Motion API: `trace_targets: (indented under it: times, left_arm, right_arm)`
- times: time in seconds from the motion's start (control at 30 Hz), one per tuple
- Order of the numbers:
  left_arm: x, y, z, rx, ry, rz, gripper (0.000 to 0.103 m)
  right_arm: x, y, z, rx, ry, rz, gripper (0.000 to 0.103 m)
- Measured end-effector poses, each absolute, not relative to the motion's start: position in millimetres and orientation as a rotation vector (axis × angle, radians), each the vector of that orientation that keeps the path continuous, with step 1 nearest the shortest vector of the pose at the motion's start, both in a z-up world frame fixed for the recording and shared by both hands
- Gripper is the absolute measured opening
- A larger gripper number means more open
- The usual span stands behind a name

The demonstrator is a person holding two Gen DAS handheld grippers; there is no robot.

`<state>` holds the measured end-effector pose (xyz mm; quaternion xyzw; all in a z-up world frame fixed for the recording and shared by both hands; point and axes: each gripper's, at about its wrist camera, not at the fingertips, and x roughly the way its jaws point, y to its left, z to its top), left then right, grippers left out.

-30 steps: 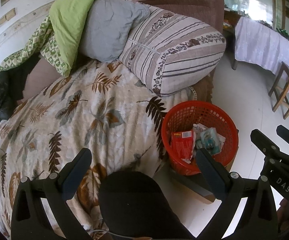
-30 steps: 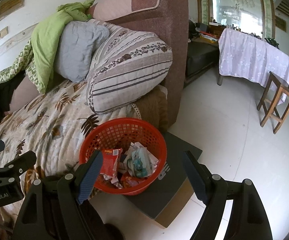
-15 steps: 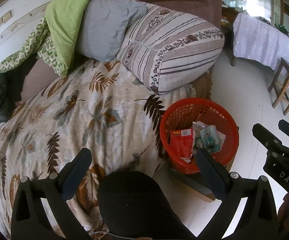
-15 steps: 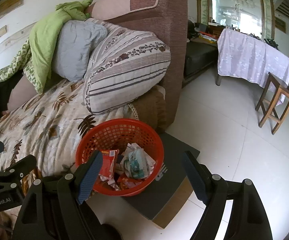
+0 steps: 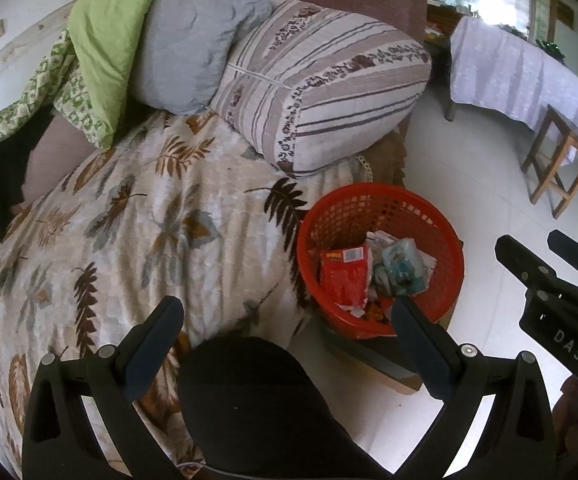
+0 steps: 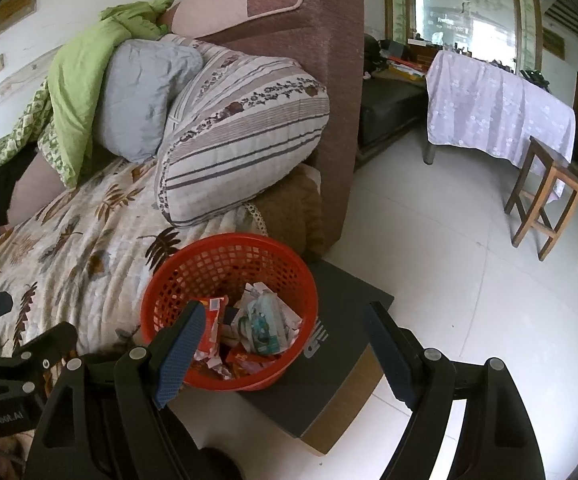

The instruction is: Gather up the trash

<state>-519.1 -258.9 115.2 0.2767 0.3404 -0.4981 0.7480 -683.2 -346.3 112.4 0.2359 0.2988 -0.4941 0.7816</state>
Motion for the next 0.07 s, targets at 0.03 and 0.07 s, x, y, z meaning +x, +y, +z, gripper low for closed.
trace_targets:
  times: [0.03,0.07]
  left_arm:
    - [-519.5,-259.6,115.3,0.603,0.745,-1.094,0.103]
    - [-520.1,-259.8,115.7,0.600,0.743,-1.098,0.103]
  right_arm:
    - [-683.1,-346.4,112.6,0.508,0.646,-1.068,0.084]
    - [-682.9,-346.4,112.9,0.508,0.646,-1.068,0.084]
